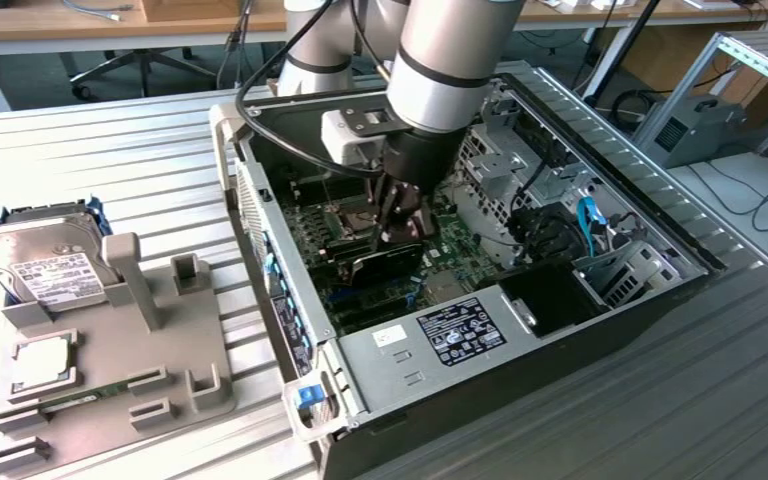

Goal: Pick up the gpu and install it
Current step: 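Press down on the gpu until it lock into place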

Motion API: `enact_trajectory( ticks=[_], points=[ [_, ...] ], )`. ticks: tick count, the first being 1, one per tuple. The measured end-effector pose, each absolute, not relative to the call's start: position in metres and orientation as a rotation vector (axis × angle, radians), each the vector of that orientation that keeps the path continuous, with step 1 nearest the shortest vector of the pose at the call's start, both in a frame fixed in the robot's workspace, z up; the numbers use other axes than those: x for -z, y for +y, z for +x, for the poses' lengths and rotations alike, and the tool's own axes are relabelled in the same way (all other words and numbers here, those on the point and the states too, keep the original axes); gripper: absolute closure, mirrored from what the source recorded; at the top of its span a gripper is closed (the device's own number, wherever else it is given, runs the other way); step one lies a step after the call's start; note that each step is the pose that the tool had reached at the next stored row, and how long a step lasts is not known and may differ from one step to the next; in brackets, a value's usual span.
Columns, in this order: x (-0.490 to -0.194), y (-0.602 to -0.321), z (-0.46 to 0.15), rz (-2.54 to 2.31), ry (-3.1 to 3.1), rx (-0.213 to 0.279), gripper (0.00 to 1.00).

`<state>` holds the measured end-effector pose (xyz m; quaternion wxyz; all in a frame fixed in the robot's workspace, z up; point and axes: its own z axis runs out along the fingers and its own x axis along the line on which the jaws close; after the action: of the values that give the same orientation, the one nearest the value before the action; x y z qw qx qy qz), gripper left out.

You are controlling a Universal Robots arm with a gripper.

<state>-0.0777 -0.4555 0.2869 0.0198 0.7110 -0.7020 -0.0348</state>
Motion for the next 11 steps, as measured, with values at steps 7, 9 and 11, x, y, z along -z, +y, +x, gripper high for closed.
enact_trajectory(
  ticks=[7,9,11],
  points=[
    [-0.286,-0.456,-0.104,2.206,-2.179,0.107,0.89],
    [-0.283,-0.456,-0.112,2.207,-2.179,0.107,0.89],
    [-0.281,-0.456,-0.116,2.206,-2.179,0.107,0.89]
  ],
)
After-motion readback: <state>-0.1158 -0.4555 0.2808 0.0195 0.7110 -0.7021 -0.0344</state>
